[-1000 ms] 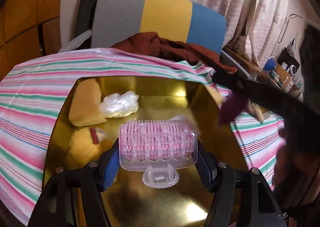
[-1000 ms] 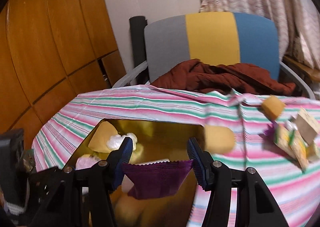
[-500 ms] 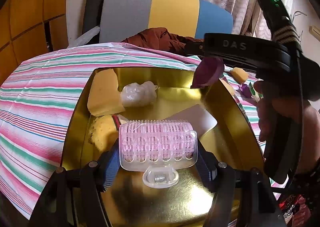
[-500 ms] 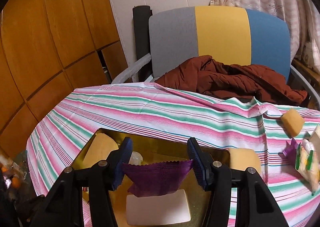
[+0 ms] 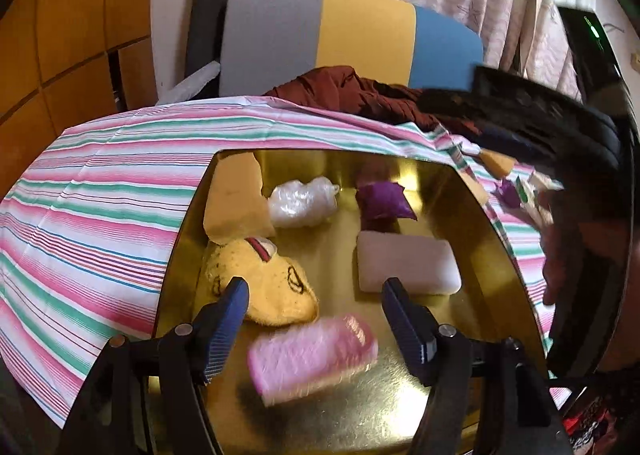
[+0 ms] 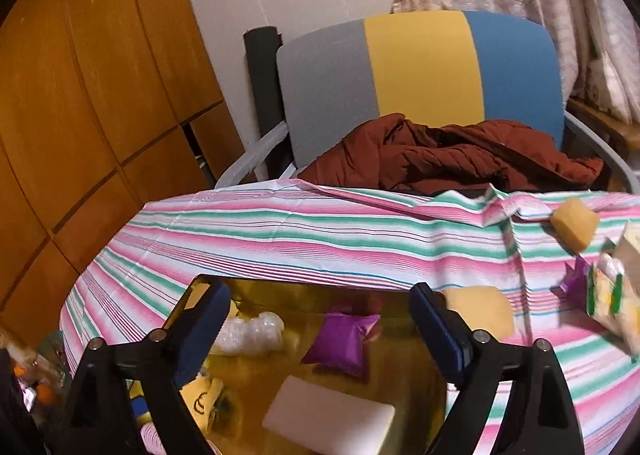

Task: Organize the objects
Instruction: 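Lower the purple packet and pink roller into the gold tray and open both tools, then move both tools back from the tray toward the cracker packets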

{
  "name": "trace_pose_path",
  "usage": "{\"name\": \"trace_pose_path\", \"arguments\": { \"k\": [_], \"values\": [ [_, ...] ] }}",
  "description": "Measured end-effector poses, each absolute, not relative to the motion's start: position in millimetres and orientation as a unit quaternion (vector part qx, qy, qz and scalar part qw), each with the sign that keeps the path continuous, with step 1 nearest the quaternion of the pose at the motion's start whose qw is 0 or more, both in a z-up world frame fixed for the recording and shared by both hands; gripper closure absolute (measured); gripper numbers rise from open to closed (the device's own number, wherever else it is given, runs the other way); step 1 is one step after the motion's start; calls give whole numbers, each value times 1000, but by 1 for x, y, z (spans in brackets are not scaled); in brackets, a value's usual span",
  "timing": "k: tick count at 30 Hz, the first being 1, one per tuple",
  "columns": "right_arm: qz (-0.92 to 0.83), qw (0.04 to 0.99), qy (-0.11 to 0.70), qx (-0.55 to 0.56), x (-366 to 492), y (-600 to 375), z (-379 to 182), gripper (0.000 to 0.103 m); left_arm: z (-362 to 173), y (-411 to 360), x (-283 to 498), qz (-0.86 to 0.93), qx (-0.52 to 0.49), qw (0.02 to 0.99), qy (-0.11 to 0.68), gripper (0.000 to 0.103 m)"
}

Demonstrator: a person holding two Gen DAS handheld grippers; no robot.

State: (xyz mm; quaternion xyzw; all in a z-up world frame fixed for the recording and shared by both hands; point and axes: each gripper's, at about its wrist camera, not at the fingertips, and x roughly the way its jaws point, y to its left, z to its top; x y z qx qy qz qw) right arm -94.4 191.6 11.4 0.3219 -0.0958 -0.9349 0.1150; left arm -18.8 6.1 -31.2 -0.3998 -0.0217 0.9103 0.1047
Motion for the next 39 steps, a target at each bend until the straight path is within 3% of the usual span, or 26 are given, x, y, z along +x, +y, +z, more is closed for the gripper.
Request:
{"name": "trace_pose_path", "arguments": {
  "k": [15,24,35,39],
  "values": [
    [-929,47,-161,329,-60,273,-6,4,-23,37,-14,886,-416,188,-83,33],
    [-919,-10,-177,351,-38,338,-37,4,-22,77,-6,877,-422,227,-40,33],
    [-908,-126,-149,370,-124,444,-34,4,-25,90,2,872,-433,226,-18,33],
    [-892,-134,-142,408,-148,461,-48,13,-24,89,1,873,-434,222,-18,33]
  ]
}}
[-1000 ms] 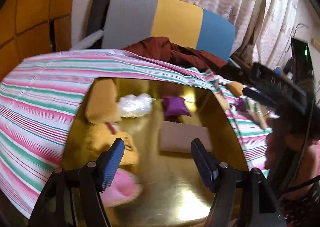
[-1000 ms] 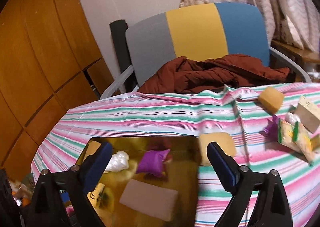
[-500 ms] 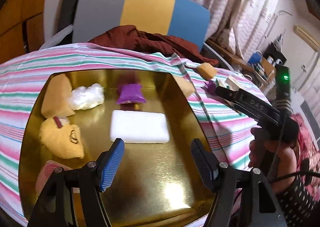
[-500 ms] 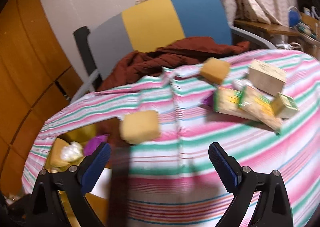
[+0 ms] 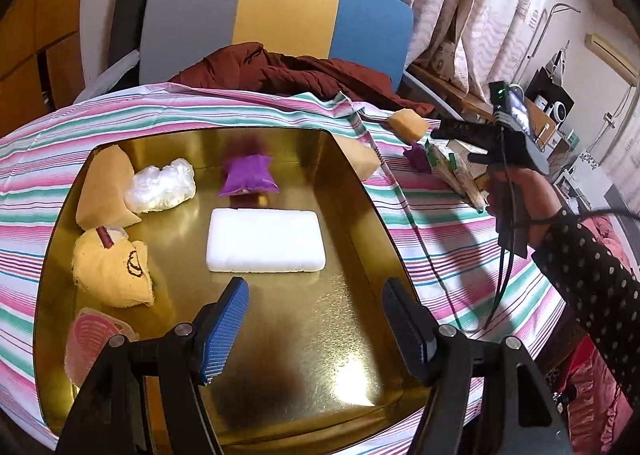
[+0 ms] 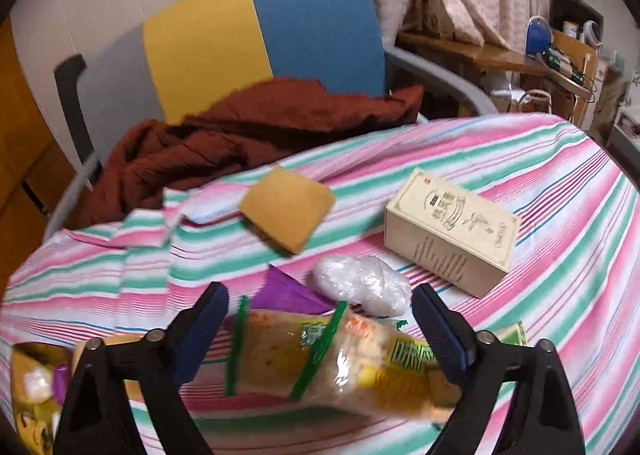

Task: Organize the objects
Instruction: 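Move both tools back from the tray toward the cracker packets, then grasp a WEIDAN cracker packet with the right tool while the left tool grasps another cracker packet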

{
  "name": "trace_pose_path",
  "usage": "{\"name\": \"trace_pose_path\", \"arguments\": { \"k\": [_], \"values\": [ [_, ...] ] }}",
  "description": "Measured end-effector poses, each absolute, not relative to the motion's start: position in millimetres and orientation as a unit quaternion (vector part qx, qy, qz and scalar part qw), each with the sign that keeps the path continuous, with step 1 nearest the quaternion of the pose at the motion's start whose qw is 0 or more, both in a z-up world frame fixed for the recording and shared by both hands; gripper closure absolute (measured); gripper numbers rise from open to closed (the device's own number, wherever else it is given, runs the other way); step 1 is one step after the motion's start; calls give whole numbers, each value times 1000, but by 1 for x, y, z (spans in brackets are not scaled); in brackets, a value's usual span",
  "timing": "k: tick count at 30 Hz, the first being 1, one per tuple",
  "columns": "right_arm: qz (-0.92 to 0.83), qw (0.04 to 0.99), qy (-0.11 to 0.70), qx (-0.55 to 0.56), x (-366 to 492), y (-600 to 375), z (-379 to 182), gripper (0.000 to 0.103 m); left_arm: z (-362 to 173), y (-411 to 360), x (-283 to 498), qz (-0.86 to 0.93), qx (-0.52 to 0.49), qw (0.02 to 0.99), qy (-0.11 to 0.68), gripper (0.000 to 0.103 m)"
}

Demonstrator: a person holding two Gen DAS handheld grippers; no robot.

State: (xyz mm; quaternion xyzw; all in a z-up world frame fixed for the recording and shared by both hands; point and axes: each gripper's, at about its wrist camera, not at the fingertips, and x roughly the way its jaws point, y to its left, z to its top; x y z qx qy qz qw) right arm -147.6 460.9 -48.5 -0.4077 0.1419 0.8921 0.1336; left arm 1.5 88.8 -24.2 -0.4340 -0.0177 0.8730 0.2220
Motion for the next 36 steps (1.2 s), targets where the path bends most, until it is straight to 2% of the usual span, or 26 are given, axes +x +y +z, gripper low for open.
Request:
{"name": "trace_pose_path", "arguments": {
  "k": [2,6,10,13,16,21,26,30,33,36],
  "values": [
    [884,132,140,-426,-147,463,-61,18,-24,89,1,874,-433,221,-14,33],
    [884,103,128,-437,-118,452,-72,17,-24,94,1,873,-432,226,-9,33],
    [886,106,75,-445,-65,439,-83,16,-26,102,3,871,-432,236,-2,33],
    [888,130,59,-436,-17,440,-88,10,-27,109,5,867,-433,247,0,33],
    [886,155,104,-424,26,455,-91,5,-29,117,7,864,-434,255,6,33],
    [874,196,208,-393,69,485,-90,5,-29,129,10,860,-433,269,16,33],
    [873,212,192,-395,62,493,-85,5,-24,135,13,861,-428,274,29,33],
    [886,168,193,-386,67,495,-76,1,-21,138,11,862,-424,276,34,33],
    [885,107,146,-430,64,492,-79,1,-20,142,9,860,-425,280,38,33],
    [872,34,148,-465,67,501,-86,1,-18,147,8,860,-420,285,44,33]
  ]
}}
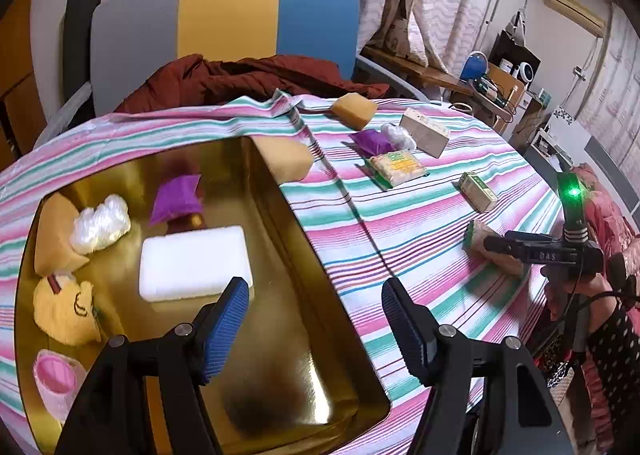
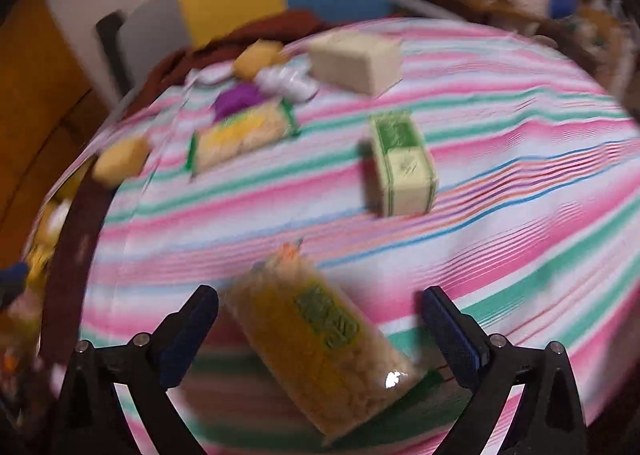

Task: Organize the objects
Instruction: 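Grasp a WEIDAN cracker packet with the right tool while the left tool grasps another cracker packet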

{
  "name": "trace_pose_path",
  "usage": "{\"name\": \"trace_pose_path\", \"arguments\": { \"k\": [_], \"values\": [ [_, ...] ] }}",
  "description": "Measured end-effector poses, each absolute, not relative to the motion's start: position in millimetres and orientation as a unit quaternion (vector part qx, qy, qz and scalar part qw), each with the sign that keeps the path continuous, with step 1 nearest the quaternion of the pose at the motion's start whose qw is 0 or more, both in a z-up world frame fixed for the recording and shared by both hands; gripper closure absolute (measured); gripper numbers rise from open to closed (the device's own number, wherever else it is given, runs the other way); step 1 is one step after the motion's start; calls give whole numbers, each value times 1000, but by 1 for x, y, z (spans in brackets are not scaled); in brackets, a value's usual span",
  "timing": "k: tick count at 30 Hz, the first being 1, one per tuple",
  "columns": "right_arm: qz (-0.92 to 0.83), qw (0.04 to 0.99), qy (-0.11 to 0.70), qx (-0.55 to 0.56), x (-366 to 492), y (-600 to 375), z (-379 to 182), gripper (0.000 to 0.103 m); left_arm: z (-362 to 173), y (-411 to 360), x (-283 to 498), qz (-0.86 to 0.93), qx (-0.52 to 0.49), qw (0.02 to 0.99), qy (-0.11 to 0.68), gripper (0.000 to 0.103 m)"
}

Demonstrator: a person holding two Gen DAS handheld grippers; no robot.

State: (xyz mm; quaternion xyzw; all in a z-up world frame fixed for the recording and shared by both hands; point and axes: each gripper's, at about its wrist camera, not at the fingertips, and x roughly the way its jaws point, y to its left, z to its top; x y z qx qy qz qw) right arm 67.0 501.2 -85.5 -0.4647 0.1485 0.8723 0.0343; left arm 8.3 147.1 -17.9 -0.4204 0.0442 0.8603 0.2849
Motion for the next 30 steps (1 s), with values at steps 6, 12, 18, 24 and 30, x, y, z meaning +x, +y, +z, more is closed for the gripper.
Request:
{"name": "trace_pose_path", "arguments": {
  "k": [6,12,18,24,30],
  "values": [
    [872,28,78,-483,64,486,-89,4,-12,166,3,855,-422,296,63,33],
    [889,53,40,-454,41,468,-89,40,-6,191,-4,846,-425,310,87,33],
    [900,85,116,-411,23,487,-88,44,-5,223,-17,835,-428,326,113,33],
    [891,63,233,-383,36,509,-87,13,-19,259,-46,812,-454,341,135,33],
    [898,76,81,-426,53,471,-90,22,-32,291,-73,805,-461,339,159,33]
  ]
}}
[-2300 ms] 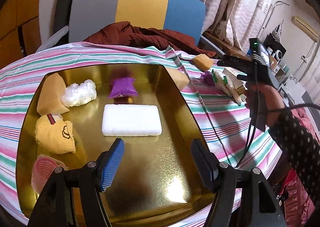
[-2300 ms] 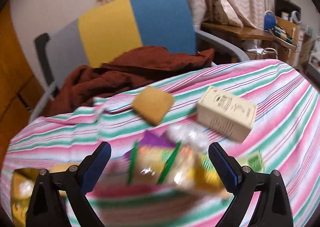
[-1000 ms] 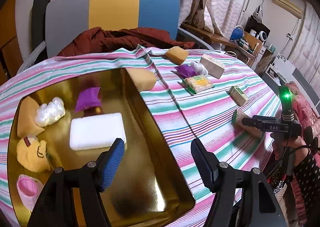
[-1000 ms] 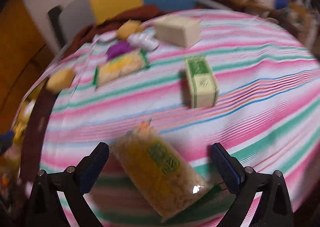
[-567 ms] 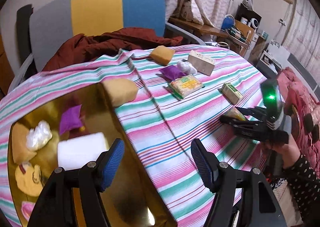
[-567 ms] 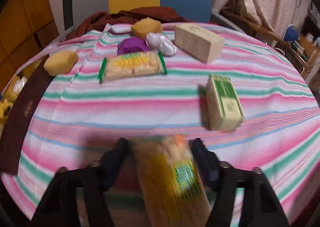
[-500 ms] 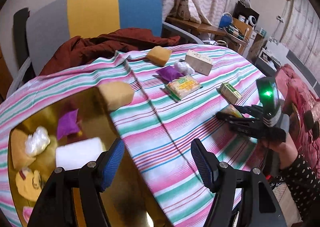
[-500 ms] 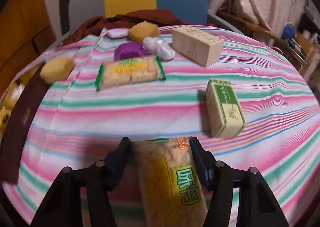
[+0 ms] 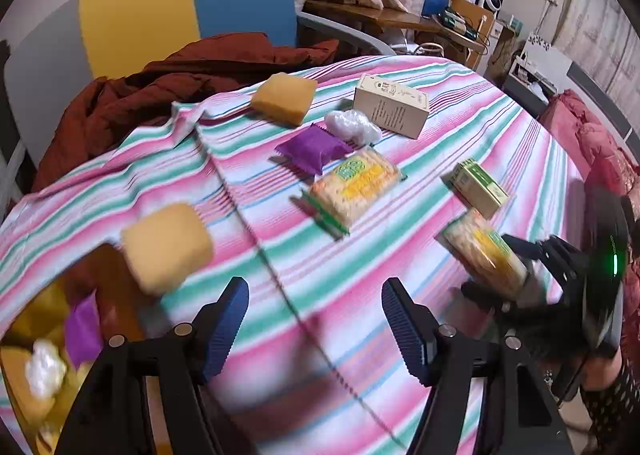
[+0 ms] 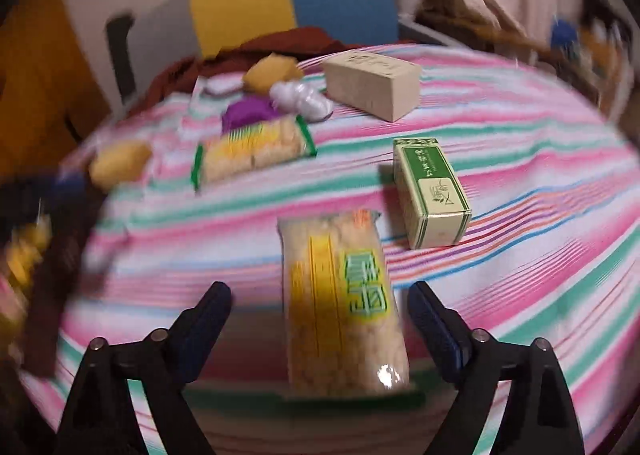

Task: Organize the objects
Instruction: 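Grasp a WEIDAN cracker packet with the right tool while the left tool grasps another cracker packet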

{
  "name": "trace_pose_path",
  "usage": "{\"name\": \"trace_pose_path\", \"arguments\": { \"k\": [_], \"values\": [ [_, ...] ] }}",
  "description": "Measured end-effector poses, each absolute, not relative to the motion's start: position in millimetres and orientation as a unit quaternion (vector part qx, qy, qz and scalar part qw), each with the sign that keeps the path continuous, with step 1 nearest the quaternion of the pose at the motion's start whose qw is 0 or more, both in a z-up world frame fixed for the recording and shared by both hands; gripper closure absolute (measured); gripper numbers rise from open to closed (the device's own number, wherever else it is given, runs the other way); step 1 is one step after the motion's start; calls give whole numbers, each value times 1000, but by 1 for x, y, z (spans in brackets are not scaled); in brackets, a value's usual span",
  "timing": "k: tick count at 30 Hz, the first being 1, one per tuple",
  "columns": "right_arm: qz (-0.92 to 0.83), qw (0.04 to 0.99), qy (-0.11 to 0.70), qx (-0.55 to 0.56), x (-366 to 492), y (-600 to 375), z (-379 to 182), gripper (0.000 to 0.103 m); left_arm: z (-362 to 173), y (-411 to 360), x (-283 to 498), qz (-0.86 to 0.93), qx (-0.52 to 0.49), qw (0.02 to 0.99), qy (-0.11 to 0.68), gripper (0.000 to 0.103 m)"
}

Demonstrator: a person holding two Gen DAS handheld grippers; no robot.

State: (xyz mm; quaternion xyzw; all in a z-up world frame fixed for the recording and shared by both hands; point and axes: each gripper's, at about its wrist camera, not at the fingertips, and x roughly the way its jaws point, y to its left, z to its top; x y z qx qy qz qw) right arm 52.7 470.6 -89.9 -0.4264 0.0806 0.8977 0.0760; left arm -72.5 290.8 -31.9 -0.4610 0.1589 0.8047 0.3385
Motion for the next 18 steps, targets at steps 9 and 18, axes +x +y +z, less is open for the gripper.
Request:
{"name": "trace_pose_path", "arguments": {
  "k": [9,18],
  "values": [
    [907,125,154,-372,34,501,-93,54,-53,352,-111,796,-453,348,203,24],
    [913,125,161,-353,37,501,-96,54,-92,398,-130,760,-434,387,290,20]
  ]
}}
